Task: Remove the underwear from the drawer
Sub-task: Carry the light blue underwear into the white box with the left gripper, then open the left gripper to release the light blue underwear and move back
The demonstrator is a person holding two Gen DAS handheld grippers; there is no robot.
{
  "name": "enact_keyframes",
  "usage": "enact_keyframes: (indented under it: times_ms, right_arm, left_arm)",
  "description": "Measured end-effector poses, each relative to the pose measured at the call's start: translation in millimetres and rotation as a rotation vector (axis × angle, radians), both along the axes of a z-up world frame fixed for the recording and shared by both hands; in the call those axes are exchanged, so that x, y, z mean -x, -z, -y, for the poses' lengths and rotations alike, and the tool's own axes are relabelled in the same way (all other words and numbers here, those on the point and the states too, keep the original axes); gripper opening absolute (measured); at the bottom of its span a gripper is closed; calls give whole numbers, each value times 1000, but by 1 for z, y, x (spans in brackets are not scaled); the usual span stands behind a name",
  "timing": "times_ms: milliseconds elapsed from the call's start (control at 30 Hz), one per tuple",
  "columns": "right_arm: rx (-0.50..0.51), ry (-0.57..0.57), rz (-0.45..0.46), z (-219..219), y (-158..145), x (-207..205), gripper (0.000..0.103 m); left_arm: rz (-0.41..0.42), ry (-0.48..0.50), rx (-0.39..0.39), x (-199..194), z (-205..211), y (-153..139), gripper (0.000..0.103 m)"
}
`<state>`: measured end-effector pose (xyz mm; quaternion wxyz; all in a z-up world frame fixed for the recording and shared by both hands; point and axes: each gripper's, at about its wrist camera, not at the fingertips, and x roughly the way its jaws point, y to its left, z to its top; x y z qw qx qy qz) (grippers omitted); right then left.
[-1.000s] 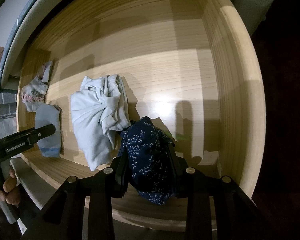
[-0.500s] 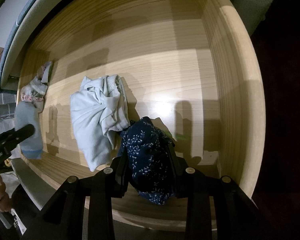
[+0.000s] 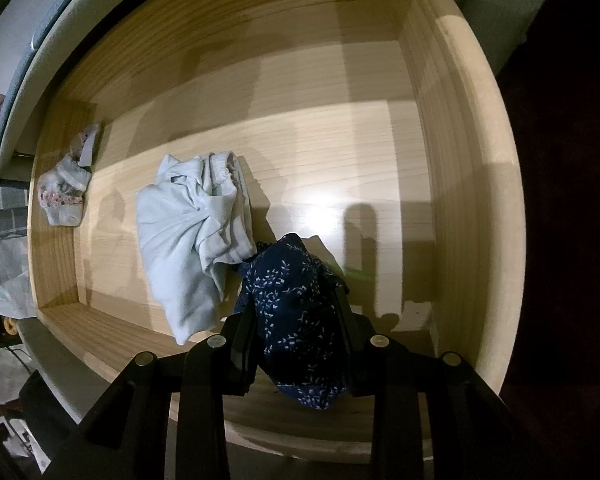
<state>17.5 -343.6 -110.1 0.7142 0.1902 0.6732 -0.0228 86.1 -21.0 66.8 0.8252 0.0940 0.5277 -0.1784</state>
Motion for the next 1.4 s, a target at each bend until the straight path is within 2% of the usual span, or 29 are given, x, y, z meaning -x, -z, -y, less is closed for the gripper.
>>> enact_keyframes:
  times_ms: [233, 400, 533, 700, 900, 967, 1133, 1400]
  right_arm:
    - [3, 4, 1, 0, 0, 0, 29]
    - [6, 12, 4, 0, 0, 0, 28]
    - [8, 17, 8, 1, 0, 1, 28]
    - [6, 22, 11, 1, 0, 1, 28]
    - [4, 24, 13, 1, -1, 2, 28]
    - [3, 24, 15, 1, -1, 2, 28]
    - [0, 21, 19, 1, -1, 2, 28]
    - [-2, 25, 22, 1, -1, 3, 28]
  left_arm:
    - [189, -10, 34, -21, -8, -83, 41]
    - [324, 2, 66, -43, -2, -123, 41]
    - [342, 24, 95, -70, 8, -135, 41]
    - [350, 29, 80, -103, 23, -130, 41]
    - [299, 31, 49, -137, 42, -101, 42]
    - [257, 32, 38, -145, 49, -87, 42]
    - [208, 19, 9, -155, 57, -61, 42]
    - [118, -26, 26, -169, 56, -41, 43]
